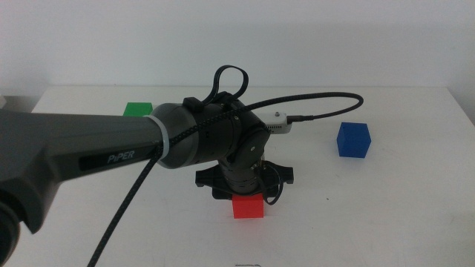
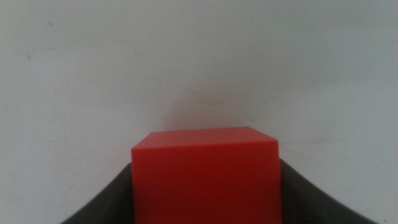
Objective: Stack red cubes first, then green, then blue cubes in a specific spot.
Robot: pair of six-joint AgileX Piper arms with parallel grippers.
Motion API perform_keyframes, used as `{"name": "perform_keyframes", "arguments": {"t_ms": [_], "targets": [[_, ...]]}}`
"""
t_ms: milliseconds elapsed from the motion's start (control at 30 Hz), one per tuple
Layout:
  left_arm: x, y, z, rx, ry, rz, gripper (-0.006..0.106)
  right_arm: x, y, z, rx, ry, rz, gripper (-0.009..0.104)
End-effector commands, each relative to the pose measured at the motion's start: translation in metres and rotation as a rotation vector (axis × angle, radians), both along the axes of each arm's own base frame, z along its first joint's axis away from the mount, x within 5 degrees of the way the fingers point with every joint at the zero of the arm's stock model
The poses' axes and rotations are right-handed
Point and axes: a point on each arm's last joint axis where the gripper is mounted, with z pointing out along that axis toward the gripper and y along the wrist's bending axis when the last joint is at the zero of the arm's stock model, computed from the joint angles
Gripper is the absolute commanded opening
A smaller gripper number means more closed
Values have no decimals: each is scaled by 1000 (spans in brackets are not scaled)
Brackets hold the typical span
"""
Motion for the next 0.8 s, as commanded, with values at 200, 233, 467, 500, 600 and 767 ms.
{"name": "perform_keyframes", "arguments": {"t_ms": [200, 233, 467, 500, 600, 767], "targets": [[1, -2, 29, -60, -80, -15, 13, -1, 1, 14, -18, -118, 14, 94], [1, -2, 28, -57, -81, -17, 13, -1, 1, 14, -18, -118, 14, 94], [1, -1, 28, -39, -87, -52, 18, -1, 1, 14, -18, -118, 14, 94], [1, -1, 28, -39, -87, -52, 21, -1, 1, 14, -18, -118, 14, 94], [1, -1, 28, -37, -88, -57, 66, -1, 1, 14, -18, -118, 14, 94], [1, -1, 30, -23, -100, -88, 91, -1, 1, 14, -18, -118, 14, 94]]}}
